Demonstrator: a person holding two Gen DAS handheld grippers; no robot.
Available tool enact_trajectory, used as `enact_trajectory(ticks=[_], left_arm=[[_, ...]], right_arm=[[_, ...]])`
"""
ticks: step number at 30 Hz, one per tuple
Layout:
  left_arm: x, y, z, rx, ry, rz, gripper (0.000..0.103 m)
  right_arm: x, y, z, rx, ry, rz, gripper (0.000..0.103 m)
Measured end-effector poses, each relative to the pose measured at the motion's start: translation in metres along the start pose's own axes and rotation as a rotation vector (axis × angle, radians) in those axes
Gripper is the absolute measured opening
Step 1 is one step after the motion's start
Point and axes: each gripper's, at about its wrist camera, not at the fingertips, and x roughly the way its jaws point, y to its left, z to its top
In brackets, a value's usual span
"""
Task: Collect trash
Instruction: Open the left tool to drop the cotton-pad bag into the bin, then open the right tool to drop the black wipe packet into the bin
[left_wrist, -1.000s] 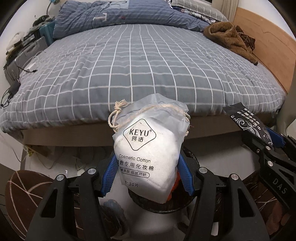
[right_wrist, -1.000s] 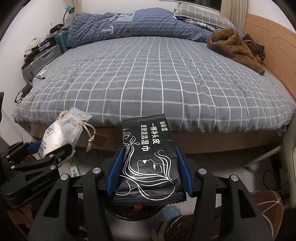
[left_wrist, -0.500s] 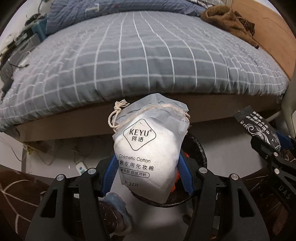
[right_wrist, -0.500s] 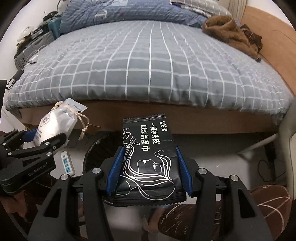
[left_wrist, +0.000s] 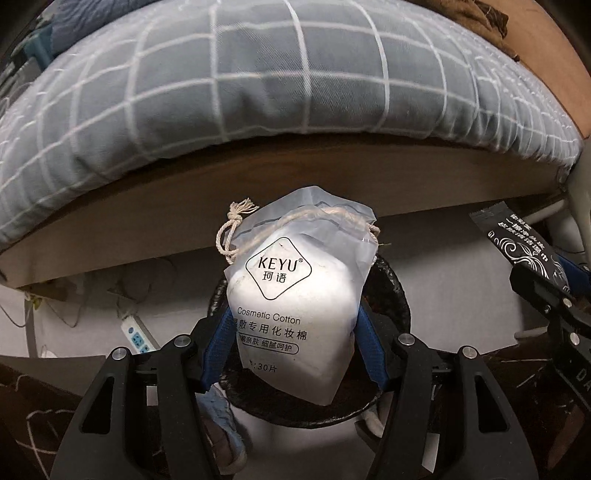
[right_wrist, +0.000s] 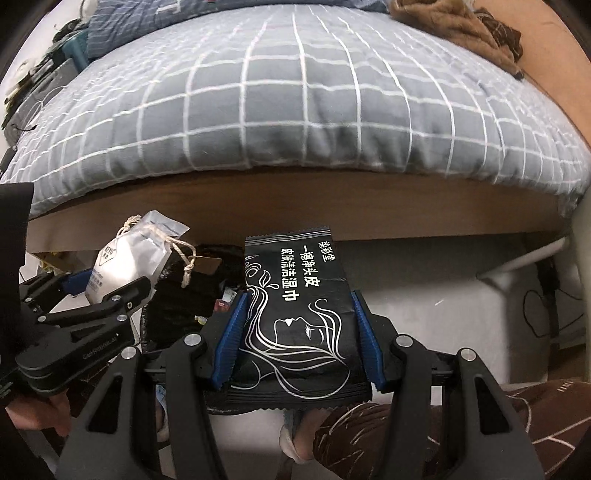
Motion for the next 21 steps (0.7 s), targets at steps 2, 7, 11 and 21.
enact_trajectory(ticks=[2,7,11,21], left_arm=[[0.008,-0.003,0.001,-0.002,0.016,-0.004,0.061],[0.016,-0.010,0.004,0.018,0.019,0.009,0.067],[0.013,-0.004,0.005,0.021,0.001,0.018,0.078],[-0.021,0.042,0.005,-0.023,-0.062,0.069,0.097]], right_arm=[[0.006,0.000,0.000,0.000,0.011,0.001,0.053],[0.015,0.008,0.000,-0.028,0.018,0.000,0.053],[0.017,0.021,0.000,-0.049,0.015,0.016,0.053],[0.012,0.050,0.006,-0.088,0.002,0.068,0.053]])
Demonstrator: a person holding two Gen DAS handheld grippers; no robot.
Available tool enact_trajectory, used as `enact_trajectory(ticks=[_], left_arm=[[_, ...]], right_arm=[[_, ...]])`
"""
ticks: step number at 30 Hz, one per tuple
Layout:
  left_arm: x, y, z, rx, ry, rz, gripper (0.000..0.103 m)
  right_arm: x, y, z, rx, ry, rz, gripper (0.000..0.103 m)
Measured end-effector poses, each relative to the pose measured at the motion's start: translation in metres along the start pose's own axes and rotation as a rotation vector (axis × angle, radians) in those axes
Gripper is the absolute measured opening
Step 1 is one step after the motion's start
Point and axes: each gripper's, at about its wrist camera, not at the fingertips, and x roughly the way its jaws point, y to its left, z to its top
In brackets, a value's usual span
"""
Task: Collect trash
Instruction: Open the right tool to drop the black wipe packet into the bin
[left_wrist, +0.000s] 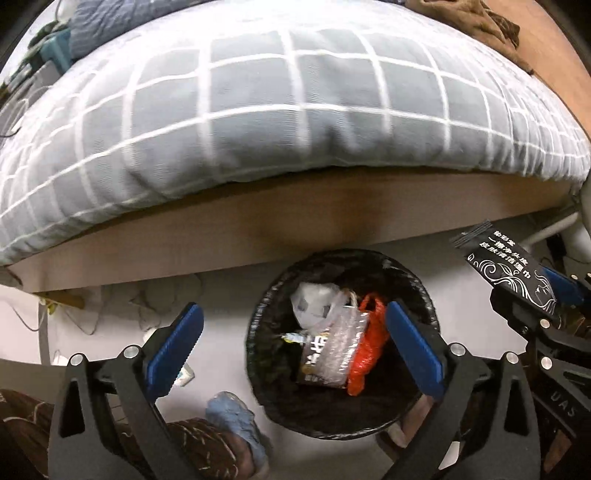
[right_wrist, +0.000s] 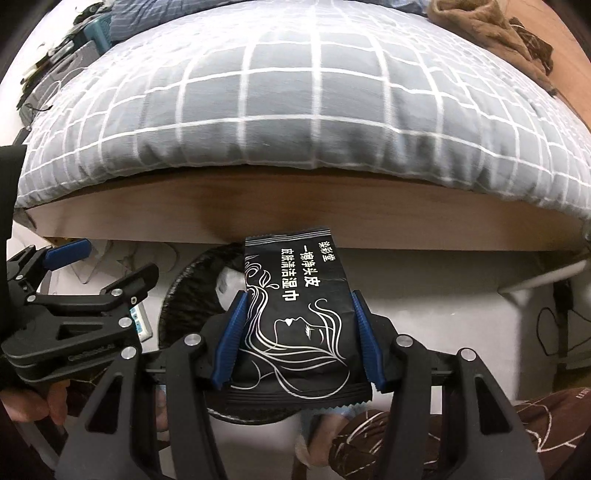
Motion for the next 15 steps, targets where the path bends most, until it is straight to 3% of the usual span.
enact_trajectory(ticks=[15], left_arm=[[-0.019,0.080,-0.017,-0.132,0.001,0.052,0.097]], right_arm=[[0.010,0.067,0.020,-0.084,0.053,0.062,0.054]])
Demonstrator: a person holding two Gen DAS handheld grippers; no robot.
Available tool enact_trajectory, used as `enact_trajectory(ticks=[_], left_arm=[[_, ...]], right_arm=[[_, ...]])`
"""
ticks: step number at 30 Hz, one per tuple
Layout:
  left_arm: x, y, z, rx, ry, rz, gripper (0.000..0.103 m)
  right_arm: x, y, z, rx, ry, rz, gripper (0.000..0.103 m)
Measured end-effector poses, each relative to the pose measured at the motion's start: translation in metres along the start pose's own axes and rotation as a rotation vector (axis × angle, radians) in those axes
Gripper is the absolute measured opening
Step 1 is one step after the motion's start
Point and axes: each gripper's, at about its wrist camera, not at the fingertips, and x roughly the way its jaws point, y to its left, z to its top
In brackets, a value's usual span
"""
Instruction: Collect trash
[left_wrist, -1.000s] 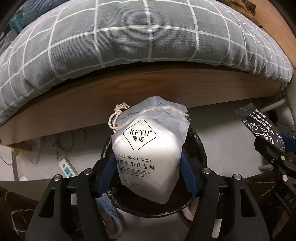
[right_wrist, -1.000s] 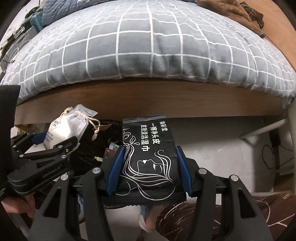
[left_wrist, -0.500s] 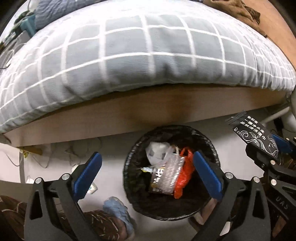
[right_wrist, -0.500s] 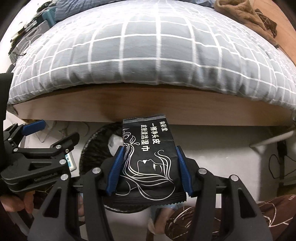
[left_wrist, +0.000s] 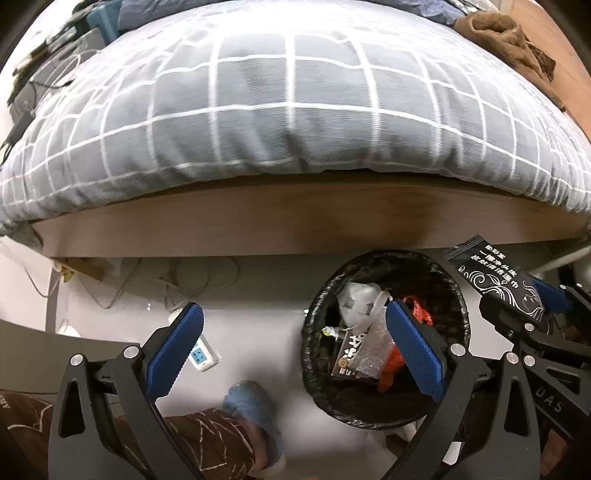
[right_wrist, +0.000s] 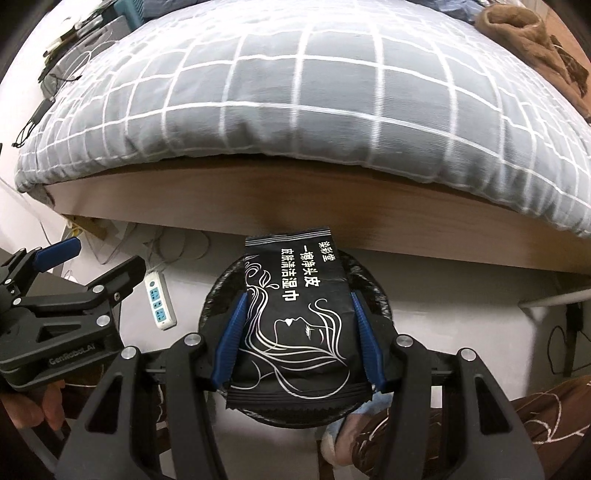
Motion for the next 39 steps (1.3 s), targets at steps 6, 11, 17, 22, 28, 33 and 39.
enact_trajectory(ticks=[6,11,17,22,28,33,39], left_arm=[[0.004,0.006,-0.003,-0.015,0.011,0.003,0.097],[0.004,0.005,-0.002,-0.018,0.001,-0.002,0.097],[-0.010,-0.003,0.005,-0.012,-0.030,-0.013,0.097],[-0.057,-0.016,0.020,0.005,-0.130,-0.048,0.097],[-0.125,-0.029,0.025,0.027,-0.256,-0.067,0.097],[-0.174,-0.033,0.020,0.023,-0.333,-0.085,0.097],[-0.219,-0.038,-0.002,0.043,-0.396,-0.066,0.097]], right_arm=[[0.002,0.011,0.000,-0.016,0.002,-0.004,0.059],[0.006,0.017,0.000,-0.013,-0.008,-0.019,0.070],[-0.012,-0.007,0.007,0.040,-0.077,-0.061,0.088],[-0.057,-0.025,0.016,0.079,-0.200,-0.090,0.095],[-0.131,-0.039,0.013,0.122,-0.353,-0.123,0.095],[-0.188,-0.035,0.000,0.116,-0.439,-0.162,0.095],[-0.245,-0.028,-0.025,0.119,-0.511,-0.172,0.095]])
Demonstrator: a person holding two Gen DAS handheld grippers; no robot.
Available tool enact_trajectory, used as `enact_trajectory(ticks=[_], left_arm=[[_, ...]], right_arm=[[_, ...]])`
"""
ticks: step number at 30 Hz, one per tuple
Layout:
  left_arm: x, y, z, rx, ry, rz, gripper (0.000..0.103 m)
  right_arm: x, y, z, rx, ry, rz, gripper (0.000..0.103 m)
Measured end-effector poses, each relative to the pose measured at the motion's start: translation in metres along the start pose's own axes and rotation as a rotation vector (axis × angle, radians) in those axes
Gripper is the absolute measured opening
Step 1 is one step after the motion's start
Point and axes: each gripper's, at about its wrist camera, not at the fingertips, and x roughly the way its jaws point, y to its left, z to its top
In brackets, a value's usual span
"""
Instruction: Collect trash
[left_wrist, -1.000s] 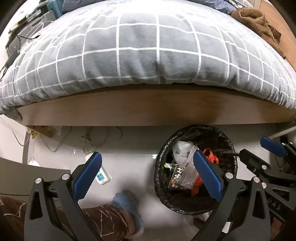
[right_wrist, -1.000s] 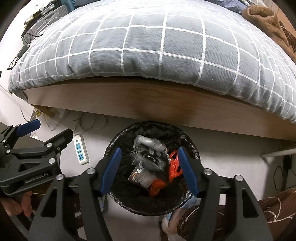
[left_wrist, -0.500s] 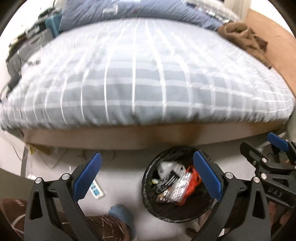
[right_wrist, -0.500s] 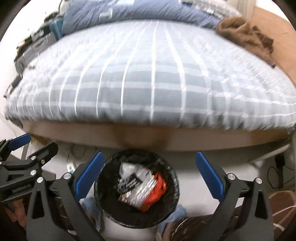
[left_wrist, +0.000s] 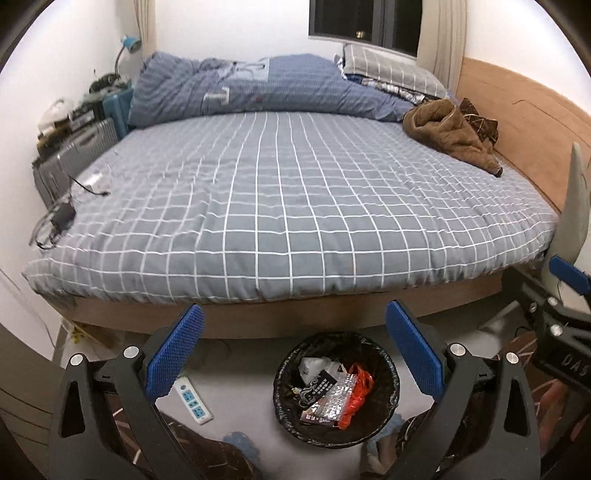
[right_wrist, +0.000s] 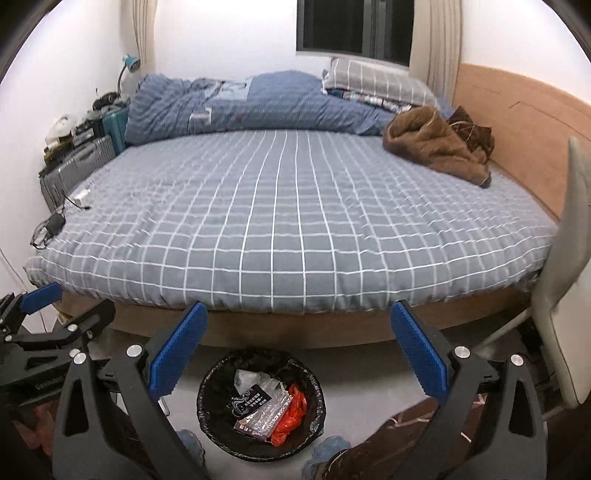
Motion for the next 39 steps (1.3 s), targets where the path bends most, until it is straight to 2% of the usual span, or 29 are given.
enact_trajectory(ticks=[10,24,39], left_arm=[[-0.048,0.006,-0.008,-0.025,-0.044,0.019,0.097],[-0.049,0.011,-0.004,-0.033,-0.051,0.014,0.097],[-0.047,0.009,-0.003,-0.046,-0.032,0.003,0.097]], right_arm=[[-0.044,0.004,-0.003,-0.011,-0.042,0.008,0.095],[-0.045,-0.006,0.000,0.015,-0.044,0.009,0.095],[-0.044,0.000,0.002,0.002,-0.043,0.019,0.095]])
